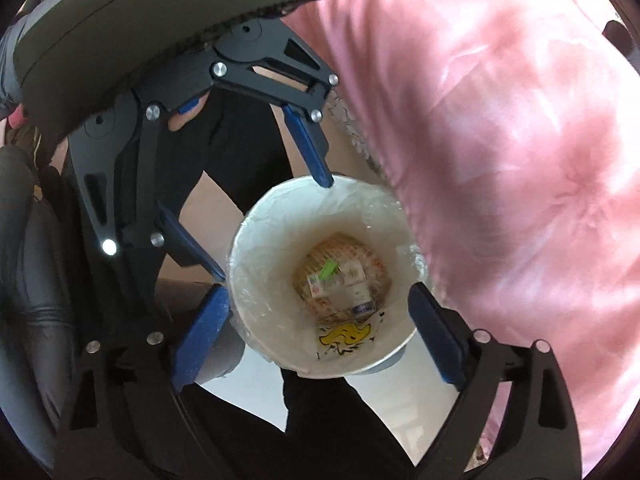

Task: Collect trash
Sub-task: 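Open both tools to drop the brick and cup into the bin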

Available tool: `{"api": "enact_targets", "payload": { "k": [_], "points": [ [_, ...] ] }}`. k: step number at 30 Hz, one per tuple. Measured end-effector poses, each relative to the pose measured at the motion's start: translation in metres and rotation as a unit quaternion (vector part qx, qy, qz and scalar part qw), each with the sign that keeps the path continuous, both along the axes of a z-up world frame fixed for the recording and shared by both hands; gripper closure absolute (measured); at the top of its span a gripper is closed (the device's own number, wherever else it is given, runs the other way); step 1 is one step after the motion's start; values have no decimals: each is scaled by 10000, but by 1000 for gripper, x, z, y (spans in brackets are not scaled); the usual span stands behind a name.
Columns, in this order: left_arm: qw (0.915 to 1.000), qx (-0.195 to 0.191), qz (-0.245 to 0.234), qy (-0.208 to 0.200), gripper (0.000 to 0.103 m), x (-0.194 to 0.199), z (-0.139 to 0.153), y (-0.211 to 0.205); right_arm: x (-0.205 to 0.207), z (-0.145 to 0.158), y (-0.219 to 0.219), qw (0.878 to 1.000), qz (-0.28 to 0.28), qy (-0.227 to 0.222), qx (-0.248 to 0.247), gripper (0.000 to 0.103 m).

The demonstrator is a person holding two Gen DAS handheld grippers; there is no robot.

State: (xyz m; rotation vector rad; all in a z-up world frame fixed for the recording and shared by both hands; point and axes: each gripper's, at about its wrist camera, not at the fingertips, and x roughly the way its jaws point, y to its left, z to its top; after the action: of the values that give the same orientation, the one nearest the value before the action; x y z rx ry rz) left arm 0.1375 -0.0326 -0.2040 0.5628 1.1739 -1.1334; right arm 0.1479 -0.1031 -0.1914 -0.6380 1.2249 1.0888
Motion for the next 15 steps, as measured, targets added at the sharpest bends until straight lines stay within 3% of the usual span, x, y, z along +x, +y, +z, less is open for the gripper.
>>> {"api": "enact_targets", "payload": {
  "k": [8, 15],
  "points": [
    [9999, -64, 83, -122, 13, -2, 12, 1, -5, 17, -21, 9994, -151, -298, 100, 13],
    [9988, -252, 253, -334, 13, -2, 41, 9, -1, 45, -46, 9963, -508, -645, 252, 13]
  ]
}}
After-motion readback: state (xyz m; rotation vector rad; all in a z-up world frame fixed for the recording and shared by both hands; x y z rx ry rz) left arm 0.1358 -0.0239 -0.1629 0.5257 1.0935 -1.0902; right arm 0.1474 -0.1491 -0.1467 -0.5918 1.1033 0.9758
